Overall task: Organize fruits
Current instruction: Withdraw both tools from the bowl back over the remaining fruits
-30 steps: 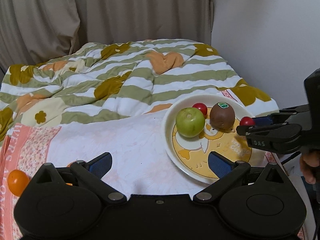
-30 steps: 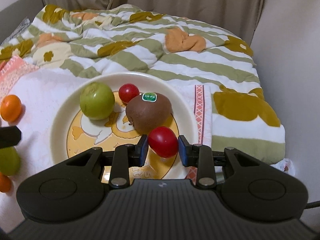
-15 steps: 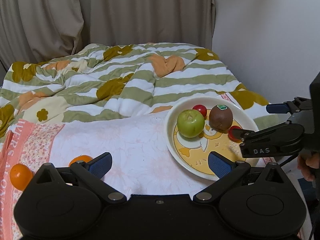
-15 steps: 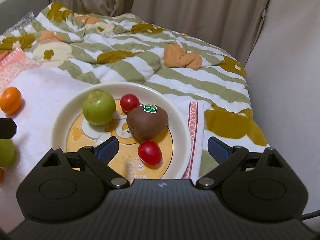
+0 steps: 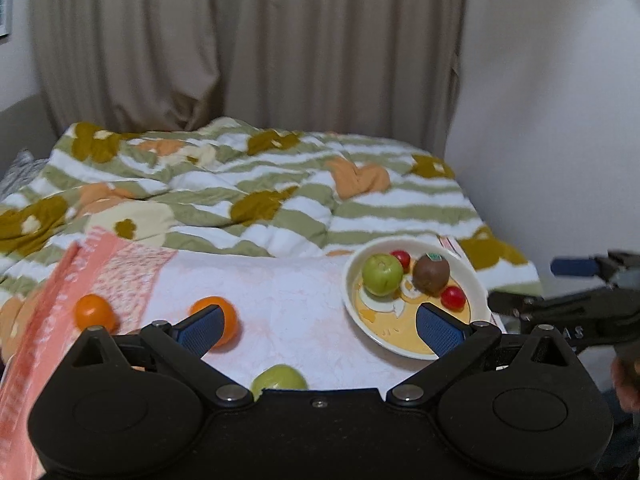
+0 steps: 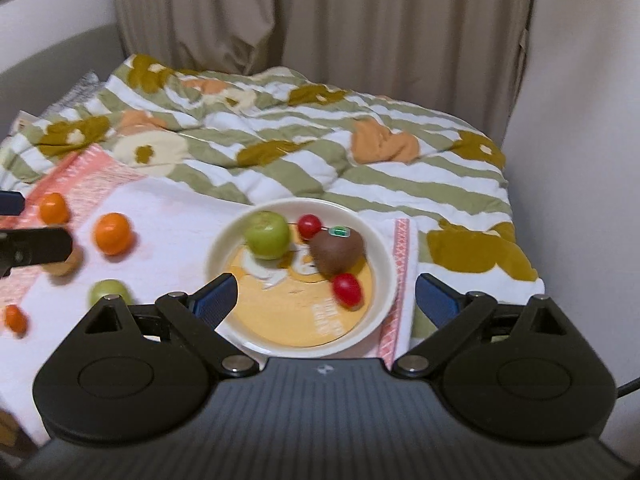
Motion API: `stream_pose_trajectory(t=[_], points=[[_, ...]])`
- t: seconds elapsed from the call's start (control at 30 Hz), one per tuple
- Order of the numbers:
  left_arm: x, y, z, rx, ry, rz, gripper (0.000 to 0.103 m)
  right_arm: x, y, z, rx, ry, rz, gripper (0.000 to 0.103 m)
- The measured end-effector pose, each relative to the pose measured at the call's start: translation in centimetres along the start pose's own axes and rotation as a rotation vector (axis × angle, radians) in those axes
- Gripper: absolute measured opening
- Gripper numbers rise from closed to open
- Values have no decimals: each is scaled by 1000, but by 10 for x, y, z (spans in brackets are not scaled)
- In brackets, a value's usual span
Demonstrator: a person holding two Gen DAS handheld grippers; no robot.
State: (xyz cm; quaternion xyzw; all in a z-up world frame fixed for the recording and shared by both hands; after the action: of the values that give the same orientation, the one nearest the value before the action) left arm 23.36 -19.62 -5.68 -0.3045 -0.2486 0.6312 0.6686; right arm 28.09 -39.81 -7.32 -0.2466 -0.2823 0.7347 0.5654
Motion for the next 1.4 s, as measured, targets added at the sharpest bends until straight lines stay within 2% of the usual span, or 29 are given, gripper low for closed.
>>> stream_pose_trajectory(t=[0.1, 0.33, 0.63, 0.9, 1.13, 1.23, 1.3, 1.4], points=[[13, 6, 23, -30, -31, 31, 103, 12, 1, 19, -15, -33, -12, 103], [59, 33, 65, -39, -155, 117, 103, 45, 1, 54, -48, -105, -13, 103], [112, 74, 88, -14, -259, 232, 103, 97, 12, 54, -33, -178, 47, 103], [142, 106, 70, 8, -324, 240, 103, 141, 41, 20, 30, -202, 53, 103], [159, 137, 35, 32, -326, 214, 101, 170, 66, -17, 64, -203, 41, 103], [162, 146, 19, 34, -334, 198, 95, 179, 75, -30, 68, -203, 16, 103], [162, 150, 7, 46, -333, 169, 95, 183, 80, -37, 67, -197, 2, 103], [164, 154, -6, 63, -310, 157, 87, 190, 86, -45, 61, -188, -7, 103]])
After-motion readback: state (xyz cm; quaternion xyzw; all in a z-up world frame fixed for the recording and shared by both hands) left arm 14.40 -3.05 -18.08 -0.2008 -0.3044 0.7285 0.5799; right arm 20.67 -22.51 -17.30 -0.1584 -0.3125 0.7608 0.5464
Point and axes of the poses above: each gripper's, at about its wrist camera, not at the fingertips, and z roughly against the way its jaws point, x to its left, y to its underside, the point moved 10 cm from there along -z, roughly the way its jaws point, and after that the axes turned 5 degrees about x, right-handed, at the moved point
